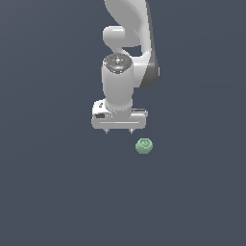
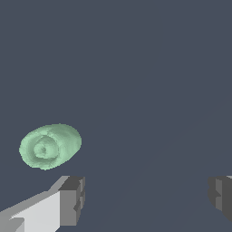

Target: Pick up the object and move it to a goal position.

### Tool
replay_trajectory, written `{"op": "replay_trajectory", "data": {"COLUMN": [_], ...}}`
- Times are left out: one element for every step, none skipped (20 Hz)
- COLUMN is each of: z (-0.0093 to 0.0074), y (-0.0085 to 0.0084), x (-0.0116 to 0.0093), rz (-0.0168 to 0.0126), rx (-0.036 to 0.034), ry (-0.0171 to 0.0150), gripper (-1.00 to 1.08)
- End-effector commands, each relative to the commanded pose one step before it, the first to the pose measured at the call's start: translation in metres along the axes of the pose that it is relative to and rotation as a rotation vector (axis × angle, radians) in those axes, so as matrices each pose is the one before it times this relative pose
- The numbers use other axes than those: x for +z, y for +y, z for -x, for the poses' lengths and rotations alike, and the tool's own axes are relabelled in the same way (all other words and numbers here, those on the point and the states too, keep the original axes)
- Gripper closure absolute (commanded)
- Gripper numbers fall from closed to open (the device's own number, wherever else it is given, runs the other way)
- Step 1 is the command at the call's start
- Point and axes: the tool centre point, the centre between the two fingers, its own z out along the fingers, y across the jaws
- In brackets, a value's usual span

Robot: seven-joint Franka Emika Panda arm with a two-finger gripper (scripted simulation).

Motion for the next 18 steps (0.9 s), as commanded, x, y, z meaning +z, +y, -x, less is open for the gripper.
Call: {"op": "replay_trajectory", "data": {"z": [0.0,0.00002,0.00005,0.00009,0.00012,0.00015,0.00017,0.00014,0.00011,0.00007,0.00007,0.00001,-0.00001,-0.00011,0.00004,-0.00004,-0.00005,-0.00006], "y": [0.00001,0.00026,0.0009,0.00142,0.00199,0.0026,0.00299,0.00258,0.00201,0.0015,0.00086,0.00017,-0.00021,-0.00067,-0.00018,-0.00048,-0.00048,-0.00056], "x": [0.0,0.00008,0.00029,0.00044,0.0006,0.00076,0.00082,0.00065,0.00043,0.0003,0.00004,-0.00001,-0.00007,0.00023,-0.00022,0.00011,0.00018,0.00025], "rz": [0.0,0.00004,0.00009,0.00015,0.00023,0.00031,0.00038,0.00035,0.00029,0.00023,0.00014,0.00006,-0.00003,0.0,-0.00017,-0.00012,-0.00015,-0.00018], "rx": [0.0,0.00088,0.00277,0.00436,0.00592,0.00727,0.00758,0.00555,0.00332,0.00138,-0.00039,-0.00119,-0.0006,0.0,0.00215,0.00308,0.00447,0.00573], "ry": [0.0,-0.00043,-0.00137,-0.00219,-0.00304,-0.0039,-0.00438,-0.00366,-0.00274,-0.00194,-0.00089,-0.00015,0.00034,0.0,0.00077,0.00019,0.00007,-0.00002], "gripper": [-0.92,-0.92,-0.92,-0.92,-0.92,-0.92,-0.92,-0.92,-0.92,-0.92,-0.92,-0.92,-0.92,-0.92,-0.92,-0.92,-0.92,-0.92]}}
